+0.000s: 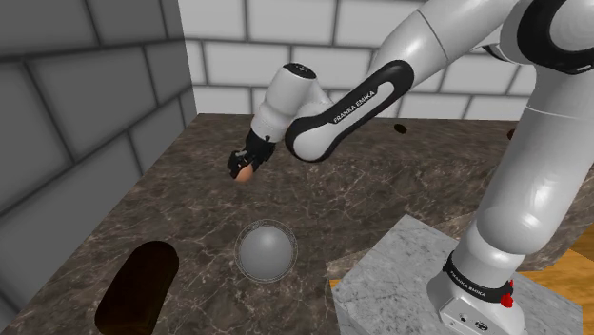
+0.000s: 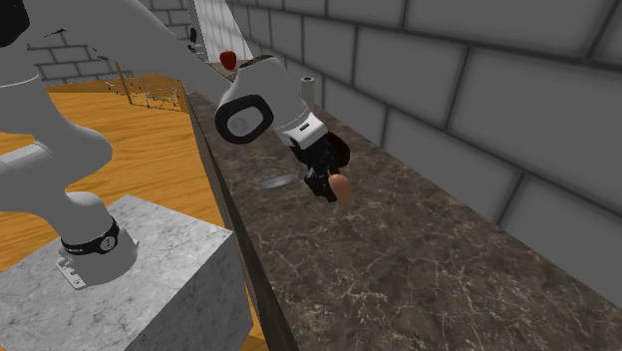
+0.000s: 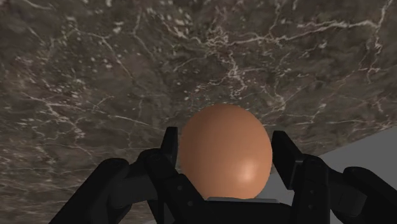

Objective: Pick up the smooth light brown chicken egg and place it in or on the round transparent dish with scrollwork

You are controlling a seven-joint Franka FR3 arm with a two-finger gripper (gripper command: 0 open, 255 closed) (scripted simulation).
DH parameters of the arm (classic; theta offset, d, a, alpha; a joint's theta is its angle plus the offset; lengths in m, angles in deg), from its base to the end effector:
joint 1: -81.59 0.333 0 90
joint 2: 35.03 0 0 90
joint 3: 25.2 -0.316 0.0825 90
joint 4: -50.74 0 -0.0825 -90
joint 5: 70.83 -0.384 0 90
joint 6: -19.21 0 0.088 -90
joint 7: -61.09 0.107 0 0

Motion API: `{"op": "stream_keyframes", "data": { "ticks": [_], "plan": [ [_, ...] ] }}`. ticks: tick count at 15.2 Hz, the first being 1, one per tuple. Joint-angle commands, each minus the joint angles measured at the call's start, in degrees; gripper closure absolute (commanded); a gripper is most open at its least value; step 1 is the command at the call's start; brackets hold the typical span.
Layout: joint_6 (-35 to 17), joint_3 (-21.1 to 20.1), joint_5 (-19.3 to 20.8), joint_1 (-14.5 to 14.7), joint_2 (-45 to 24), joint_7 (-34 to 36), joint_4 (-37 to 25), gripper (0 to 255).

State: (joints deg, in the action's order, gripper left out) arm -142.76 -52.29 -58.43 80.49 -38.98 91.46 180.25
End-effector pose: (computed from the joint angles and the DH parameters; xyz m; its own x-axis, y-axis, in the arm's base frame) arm 0.5057 0.2560 0.3900 0.8793 0.0578 0.4727 0.1348 -0.9822 -0.1307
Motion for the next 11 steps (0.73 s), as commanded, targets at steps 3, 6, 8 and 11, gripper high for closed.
{"op": "stream_keyframes", "data": {
  "ticks": [3, 6, 8, 11],
  "plan": [
    [3.1, -0.7, -3.8, -0.3, 2.3, -2.9, -1.1, 255],
    [5.2, -0.8, -5.9, -0.4, 3.7, -4.6, -2.1, 255],
    [5.0, -1.3, -6.6, 0.1, 5.4, -4.0, -0.3, 255],
    [4.5, -2.6, -8.7, 1.7, 10.5, -2.3, 4.7, 255]
  ]
}}
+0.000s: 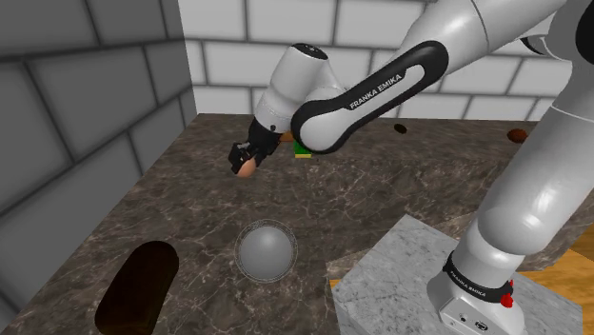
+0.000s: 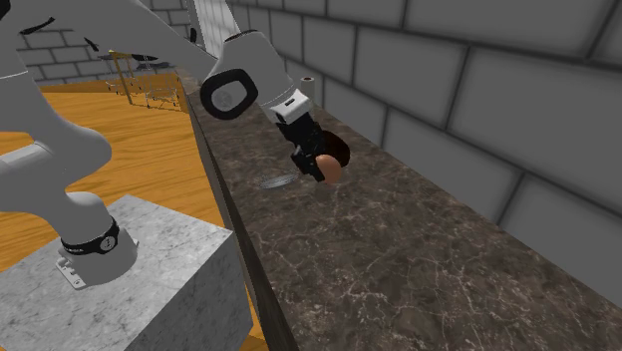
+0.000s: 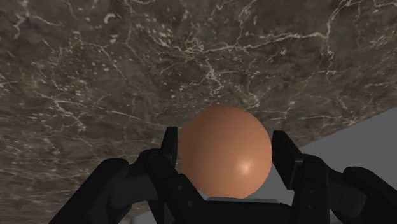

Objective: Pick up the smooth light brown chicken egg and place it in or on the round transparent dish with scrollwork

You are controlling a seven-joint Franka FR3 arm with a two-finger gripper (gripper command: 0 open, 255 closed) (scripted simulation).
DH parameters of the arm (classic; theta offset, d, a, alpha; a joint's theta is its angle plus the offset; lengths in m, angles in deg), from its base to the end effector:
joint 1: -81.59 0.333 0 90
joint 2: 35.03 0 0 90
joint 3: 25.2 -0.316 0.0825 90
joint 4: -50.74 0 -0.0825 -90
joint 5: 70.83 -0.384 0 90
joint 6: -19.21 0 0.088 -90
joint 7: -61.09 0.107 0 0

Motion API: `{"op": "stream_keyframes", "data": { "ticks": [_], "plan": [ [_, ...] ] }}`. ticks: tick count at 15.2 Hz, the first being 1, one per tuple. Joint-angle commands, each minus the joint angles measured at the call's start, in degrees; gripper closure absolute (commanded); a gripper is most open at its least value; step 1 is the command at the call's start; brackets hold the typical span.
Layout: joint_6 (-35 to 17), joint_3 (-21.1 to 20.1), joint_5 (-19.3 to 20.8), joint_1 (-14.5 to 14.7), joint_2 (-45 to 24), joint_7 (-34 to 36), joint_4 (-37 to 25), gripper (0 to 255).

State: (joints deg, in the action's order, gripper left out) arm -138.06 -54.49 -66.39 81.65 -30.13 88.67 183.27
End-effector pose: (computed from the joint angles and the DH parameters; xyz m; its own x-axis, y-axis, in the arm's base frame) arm 0.4677 0.2702 0.4301 0.8794 0.0584 0.4724 0.1357 -0.9820 -0.1312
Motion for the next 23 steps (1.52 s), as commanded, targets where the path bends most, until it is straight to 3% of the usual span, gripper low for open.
{"op": "stream_keyframes", "data": {
  "ticks": [1, 10, 12, 23],
  "plan": [
    [-0.3, -0.8, -1.5, 1.2, 3.3, 1.1, 3.2, 255],
    [1.8, -5.2, -8.0, 8.8, 17.5, 8.0, 14.2, 255],
    [3.5, -7.0, -9.9, 11.7, 21.7, 10.8, 16.6, 255],
    [-6.6, -13.5, -5.3, 5.9, 15.8, 15.9, 20.6, 255]
  ]
}}
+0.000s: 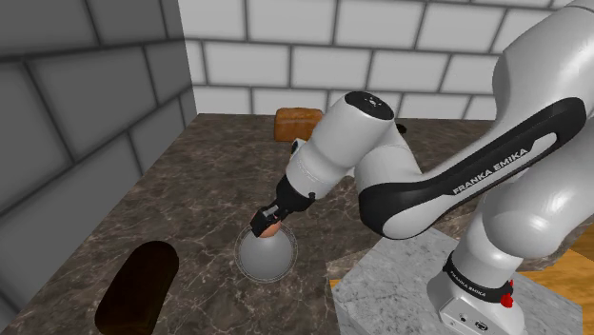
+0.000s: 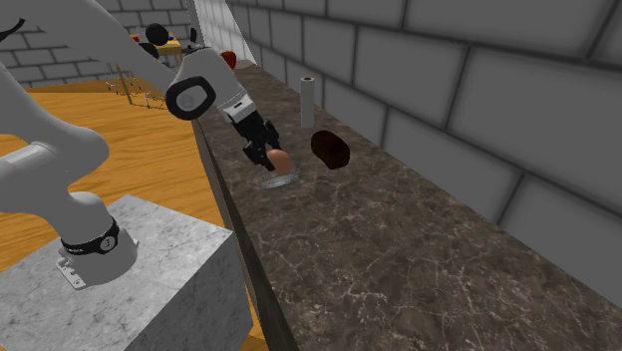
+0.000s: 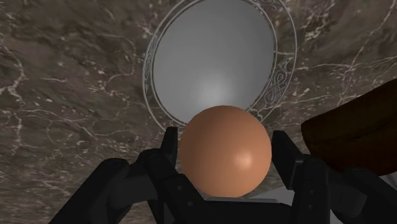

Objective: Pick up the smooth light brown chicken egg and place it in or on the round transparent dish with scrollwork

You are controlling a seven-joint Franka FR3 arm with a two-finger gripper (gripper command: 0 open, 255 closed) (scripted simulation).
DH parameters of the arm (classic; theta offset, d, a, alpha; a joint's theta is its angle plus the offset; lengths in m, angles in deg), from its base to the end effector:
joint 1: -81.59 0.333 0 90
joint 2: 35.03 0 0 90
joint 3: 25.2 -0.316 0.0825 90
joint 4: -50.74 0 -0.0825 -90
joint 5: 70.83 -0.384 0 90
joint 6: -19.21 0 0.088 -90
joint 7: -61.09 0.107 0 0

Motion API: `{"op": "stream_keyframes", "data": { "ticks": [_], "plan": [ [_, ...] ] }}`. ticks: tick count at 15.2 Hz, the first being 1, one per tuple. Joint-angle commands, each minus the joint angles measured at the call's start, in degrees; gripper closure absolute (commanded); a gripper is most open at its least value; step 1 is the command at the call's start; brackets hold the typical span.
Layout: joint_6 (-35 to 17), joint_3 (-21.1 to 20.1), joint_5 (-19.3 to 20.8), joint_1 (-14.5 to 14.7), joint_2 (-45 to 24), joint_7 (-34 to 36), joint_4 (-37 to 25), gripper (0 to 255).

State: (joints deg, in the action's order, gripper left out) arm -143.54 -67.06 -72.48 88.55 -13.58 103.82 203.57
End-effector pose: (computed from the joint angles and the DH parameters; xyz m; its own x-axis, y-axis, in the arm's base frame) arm 0.2944 0.3281 0.3794 0.8797 0.0579 0.4721 0.1345 -0.9823 -0.1302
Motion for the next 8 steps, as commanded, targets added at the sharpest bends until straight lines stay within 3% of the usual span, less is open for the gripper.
{"op": "stream_keyframes", "data": {
  "ticks": [1, 3, 8],
  "plan": [
    [-2.1, -1.9, 1.4, -1.9, -1.4, 1.4, 0.6, 255],
    [-3.7, -3.6, 2.7, -3.6, -2.4, 2.6, 1.0, 255],
    [-3.7, -3.6, 2.7, -3.7, -2.4, 2.6, 1.0, 255]
  ]
}}
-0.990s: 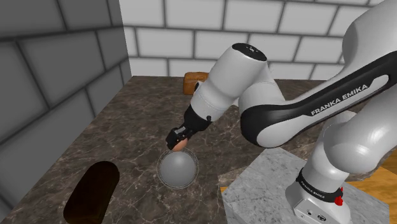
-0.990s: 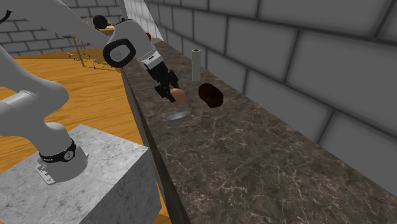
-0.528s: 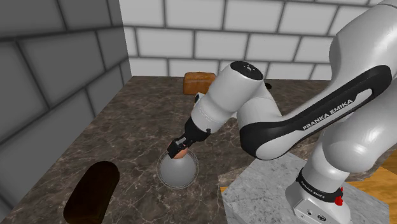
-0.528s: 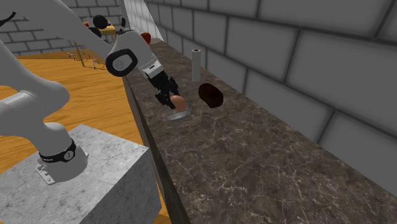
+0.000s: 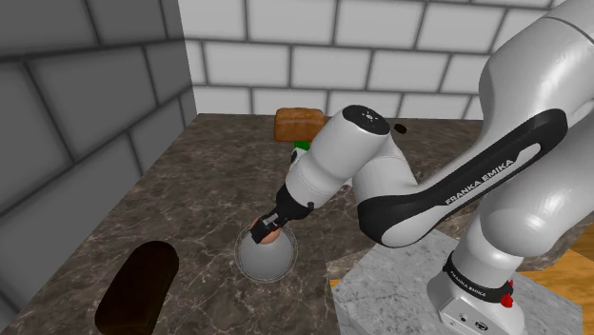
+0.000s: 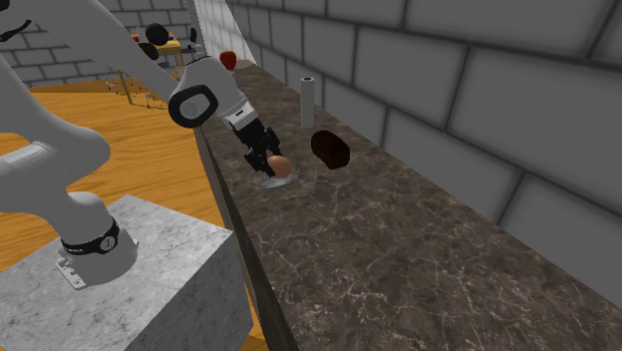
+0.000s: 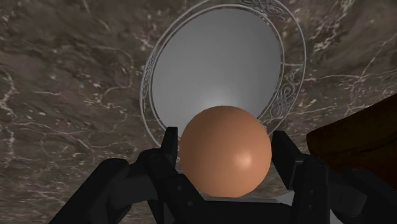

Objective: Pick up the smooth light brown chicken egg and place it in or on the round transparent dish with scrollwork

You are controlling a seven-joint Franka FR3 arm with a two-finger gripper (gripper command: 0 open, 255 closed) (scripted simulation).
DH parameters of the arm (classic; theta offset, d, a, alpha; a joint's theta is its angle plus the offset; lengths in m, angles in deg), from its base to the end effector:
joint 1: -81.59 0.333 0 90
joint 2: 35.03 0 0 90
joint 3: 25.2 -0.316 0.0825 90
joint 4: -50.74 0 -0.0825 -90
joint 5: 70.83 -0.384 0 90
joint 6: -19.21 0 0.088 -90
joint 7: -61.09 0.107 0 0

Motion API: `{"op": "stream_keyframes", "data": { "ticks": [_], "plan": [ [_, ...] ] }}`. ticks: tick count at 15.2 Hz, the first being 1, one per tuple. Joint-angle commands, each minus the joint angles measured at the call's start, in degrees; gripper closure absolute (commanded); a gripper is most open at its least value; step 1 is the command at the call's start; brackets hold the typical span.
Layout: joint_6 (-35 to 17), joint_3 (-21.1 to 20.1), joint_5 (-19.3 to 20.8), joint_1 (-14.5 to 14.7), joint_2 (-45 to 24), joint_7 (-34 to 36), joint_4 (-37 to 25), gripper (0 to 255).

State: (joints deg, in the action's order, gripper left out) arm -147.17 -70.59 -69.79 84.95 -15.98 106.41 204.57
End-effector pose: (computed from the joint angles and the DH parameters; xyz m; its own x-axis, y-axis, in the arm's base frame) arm 0.2946 0.3283 0.3591 0.8797 0.0579 0.4720 0.1348 -0.9822 -0.1308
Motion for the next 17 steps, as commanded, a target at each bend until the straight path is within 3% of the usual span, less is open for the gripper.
{"op": "stream_keyframes", "data": {
  "ticks": [1, 3, 4, 9, 11, 13, 17],
  "plan": [
    [0.0, -0.1, 0.0, -0.1, 0.0, 0.0, 0.0, 255],
    [0.0, -0.1, 0.0, -0.1, 0.0, 0.0, 0.0, 255],
    [0.0, -0.1, 0.0, -0.1, 0.0, 0.0, 0.0, 0],
    [0.0, -0.1, 0.0, -0.1, 0.0, 0.0, 0.0, 0],
    [4.4, 5.2, -4.5, 6.5, 4.8, -3.2, 0.7, 0],
    [8.6, 8.5, -7.2, 10.6, 9.0, -5.1, 1.0, 0],
    [8.6, 8.5, -7.2, 10.6, 9.0, -5.1, 1.0, 0]
  ]
}}
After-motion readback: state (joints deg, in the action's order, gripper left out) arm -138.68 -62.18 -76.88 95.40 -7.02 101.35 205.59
